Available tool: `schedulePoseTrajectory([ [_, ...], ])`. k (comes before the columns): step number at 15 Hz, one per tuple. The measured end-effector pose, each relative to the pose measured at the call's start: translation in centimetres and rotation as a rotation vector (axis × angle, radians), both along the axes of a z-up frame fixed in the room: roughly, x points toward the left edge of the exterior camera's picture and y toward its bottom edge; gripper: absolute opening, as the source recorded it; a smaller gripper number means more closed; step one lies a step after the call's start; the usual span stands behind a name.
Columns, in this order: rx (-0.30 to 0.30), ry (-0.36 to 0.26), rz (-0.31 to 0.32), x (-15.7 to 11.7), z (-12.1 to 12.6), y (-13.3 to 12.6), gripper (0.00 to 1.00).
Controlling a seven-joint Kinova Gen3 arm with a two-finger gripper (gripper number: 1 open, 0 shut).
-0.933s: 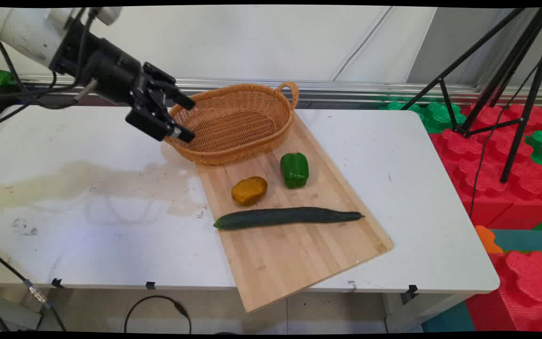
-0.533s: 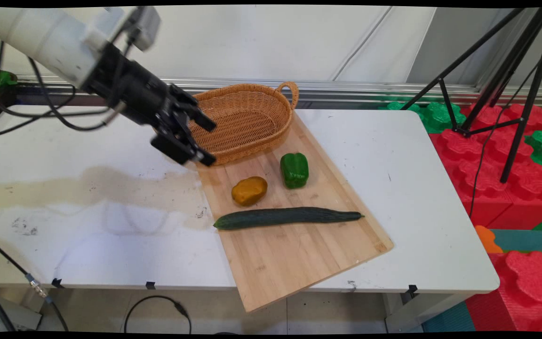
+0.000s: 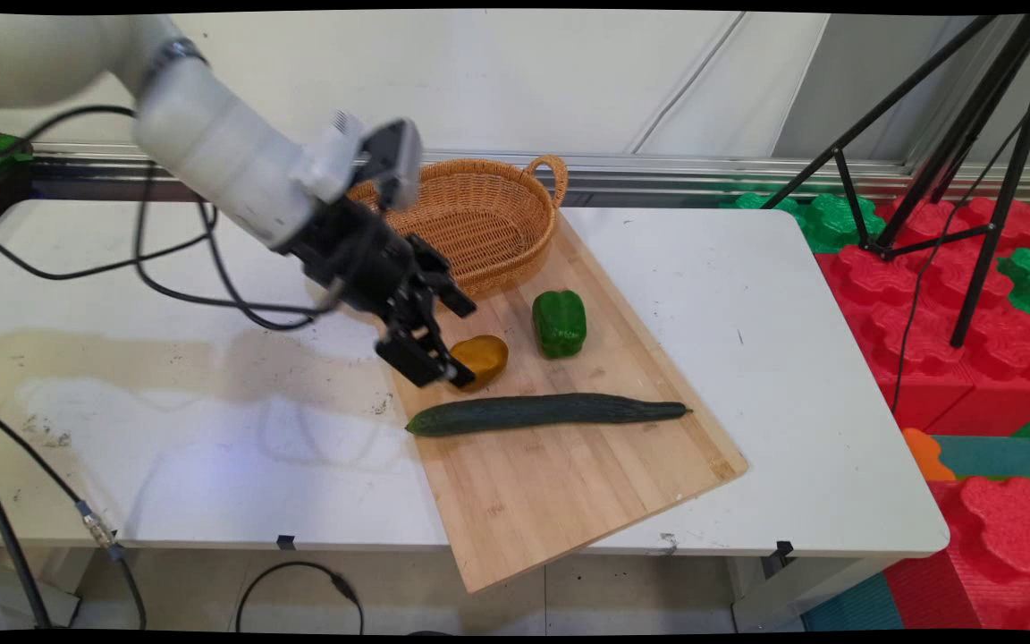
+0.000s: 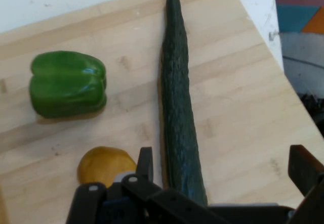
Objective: Pick up the cucumber from the cutting board
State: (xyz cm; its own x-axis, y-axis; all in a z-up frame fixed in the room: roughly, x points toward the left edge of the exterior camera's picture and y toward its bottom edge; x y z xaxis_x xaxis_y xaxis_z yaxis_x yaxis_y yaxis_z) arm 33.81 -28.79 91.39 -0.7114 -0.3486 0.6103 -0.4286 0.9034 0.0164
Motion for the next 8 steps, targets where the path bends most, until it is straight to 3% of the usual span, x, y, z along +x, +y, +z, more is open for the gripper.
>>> schedulePoseTrajectory([
  [8,0.025,-0.067,-0.041,-5.1,-6.1,-2.7,1.0],
])
